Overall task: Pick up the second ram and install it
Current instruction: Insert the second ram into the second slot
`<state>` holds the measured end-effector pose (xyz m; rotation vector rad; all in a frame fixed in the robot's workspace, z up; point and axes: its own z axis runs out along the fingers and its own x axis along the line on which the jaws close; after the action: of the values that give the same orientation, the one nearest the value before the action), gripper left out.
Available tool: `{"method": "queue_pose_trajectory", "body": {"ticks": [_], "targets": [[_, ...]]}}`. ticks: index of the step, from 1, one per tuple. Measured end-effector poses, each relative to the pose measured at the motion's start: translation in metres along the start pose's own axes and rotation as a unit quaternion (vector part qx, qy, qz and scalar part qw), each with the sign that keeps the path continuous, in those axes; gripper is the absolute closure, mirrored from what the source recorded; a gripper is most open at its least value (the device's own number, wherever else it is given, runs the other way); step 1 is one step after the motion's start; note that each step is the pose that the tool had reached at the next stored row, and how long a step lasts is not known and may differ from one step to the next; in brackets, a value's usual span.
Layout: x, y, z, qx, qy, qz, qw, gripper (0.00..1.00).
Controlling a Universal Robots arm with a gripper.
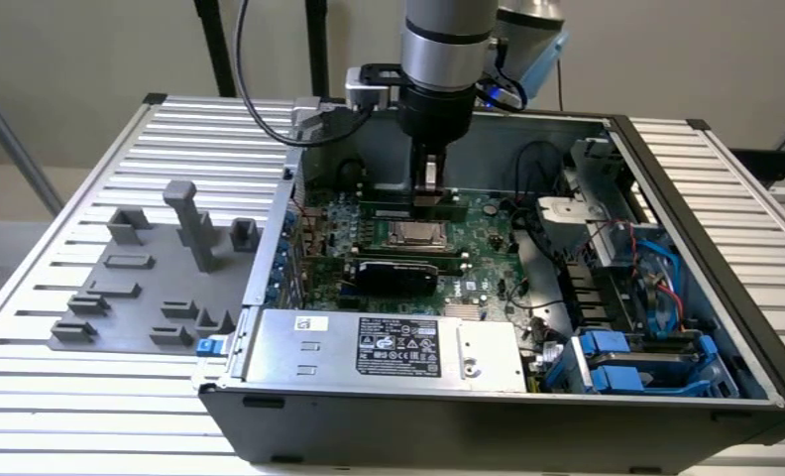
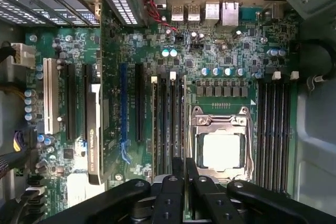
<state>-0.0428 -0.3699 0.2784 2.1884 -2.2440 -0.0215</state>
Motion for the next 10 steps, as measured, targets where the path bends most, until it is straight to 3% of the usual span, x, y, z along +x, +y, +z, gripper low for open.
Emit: {"method": "queue_pose_trajectory", "body": {"ticks": [10], "targets": [[0.004,-0.0023,0.0183,-0.0001,-0.0078,0.000,1.0000,1.00]]}}
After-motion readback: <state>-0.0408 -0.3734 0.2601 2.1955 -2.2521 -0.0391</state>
